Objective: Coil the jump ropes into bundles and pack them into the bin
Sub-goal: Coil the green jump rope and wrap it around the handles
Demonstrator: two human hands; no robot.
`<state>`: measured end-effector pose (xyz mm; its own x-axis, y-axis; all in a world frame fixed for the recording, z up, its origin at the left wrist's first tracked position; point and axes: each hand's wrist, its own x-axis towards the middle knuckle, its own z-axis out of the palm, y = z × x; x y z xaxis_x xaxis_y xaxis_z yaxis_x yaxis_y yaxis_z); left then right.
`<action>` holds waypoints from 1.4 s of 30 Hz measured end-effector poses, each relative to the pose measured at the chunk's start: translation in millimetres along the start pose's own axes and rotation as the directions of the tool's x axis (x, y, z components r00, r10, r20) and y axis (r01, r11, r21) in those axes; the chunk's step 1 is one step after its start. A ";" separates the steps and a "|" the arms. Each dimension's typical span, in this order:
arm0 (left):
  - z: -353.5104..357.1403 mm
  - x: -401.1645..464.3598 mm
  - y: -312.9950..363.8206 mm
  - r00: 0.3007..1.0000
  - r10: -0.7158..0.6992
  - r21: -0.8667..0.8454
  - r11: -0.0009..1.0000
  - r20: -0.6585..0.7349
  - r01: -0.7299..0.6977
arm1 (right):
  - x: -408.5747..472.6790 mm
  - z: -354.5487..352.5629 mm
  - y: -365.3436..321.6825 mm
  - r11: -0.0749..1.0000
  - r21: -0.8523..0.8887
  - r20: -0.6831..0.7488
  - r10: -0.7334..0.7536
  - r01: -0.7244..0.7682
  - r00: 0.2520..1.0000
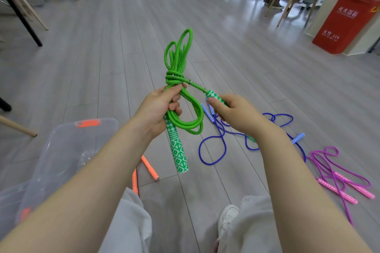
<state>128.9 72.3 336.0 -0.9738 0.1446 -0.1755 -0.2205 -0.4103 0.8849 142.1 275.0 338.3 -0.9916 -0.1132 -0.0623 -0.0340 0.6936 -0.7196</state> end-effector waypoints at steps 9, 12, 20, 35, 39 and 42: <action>-0.4 -6.2 15.4 0.995 0.003 -0.055 0.998 0.099 0.002 | 9.1 7.2 15.3 0.935 -0.346 -0.181 0.014 -0.077 0.983; 6.2 -12.7 15.5 0.985 -0.001 -0.038 0.999 0.174 0.008 | 12.4 13.3 9.4 0.974 -0.203 -0.175 0.062 -0.098 0.983; 12.8 -21.8 19.0 0.962 0.050 -0.041 0.998 0.269 -0.040 | 5.5 16.8 -11.4 0.819 0.573 -0.003 0.031 -0.024 1.000; 18.1 -19.3 10.7 0.973 0.113 0.075 0.989 0.200 -0.130 | -0.4 11.6 -24.4 0.580 0.801 0.222 -0.056 -0.149 0.973; 18.1 -19.4 9.2 0.972 0.191 0.139 0.968 0.135 -0.209 | 0.6 14.1 -26.5 0.588 0.786 0.276 -0.059 -0.190 0.959; 18.2 -19.8 7.3 0.956 0.270 0.224 0.931 0.112 -0.289 | -2.3 14.2 -29.1 0.637 0.747 0.303 -0.067 -0.193 0.951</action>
<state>147.6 82.9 353.8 -0.9846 0.1279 0.1195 0.0890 -0.2221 0.9710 147.2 245.0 349.5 -0.9029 -0.3692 -0.2204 0.2627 -0.0680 -0.9625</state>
